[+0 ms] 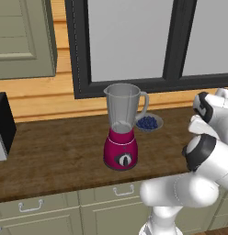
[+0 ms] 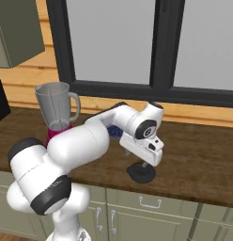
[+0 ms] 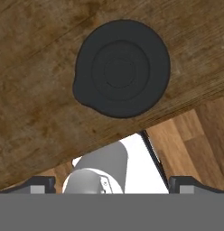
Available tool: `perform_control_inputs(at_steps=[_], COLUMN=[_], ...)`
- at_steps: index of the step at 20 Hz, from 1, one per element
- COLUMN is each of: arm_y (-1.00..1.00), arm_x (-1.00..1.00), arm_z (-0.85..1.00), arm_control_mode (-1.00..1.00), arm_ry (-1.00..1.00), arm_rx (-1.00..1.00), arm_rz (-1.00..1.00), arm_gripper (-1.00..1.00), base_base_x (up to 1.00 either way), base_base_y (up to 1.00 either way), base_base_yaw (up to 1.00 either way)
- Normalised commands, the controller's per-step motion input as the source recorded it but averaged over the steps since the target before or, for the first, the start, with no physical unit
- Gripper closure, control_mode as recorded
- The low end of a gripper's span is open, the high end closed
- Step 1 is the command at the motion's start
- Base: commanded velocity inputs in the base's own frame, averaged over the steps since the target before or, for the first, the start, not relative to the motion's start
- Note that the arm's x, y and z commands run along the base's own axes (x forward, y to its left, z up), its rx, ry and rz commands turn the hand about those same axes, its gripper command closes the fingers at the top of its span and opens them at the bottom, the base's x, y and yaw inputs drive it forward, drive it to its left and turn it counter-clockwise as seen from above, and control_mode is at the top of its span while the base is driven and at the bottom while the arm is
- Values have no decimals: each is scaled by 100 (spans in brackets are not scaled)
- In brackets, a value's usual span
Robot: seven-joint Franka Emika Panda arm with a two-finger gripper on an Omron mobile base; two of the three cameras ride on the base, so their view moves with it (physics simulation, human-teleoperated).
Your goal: Close the lid blender by securely placing the lid on top.
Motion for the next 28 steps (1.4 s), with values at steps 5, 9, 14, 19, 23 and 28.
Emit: perform_control_inputs(at_steps=[5,9,14,19,23,28], arm_y=[-4,0,2,0,0,0], arm_x=[0,0,0,3,17,27], arm_z=[-11,-3,-10,-24,-21,-28], arm_control_mode=[-100,-100,-100,-100,-100,-100], arm_ry=[1,4,6,1,0,0], arm_rx=[0,0,0,-2,-1,-2], arm_rz=[0,0,-1,0,0,0], arm_gripper=[-100,-100,-100,-100,-100,-100], base_base_x=[0,0,0,0,0,0], base_base_y=[0,0,0,0,0,0], base_base_yaw=[0,0,0,0,0,0])
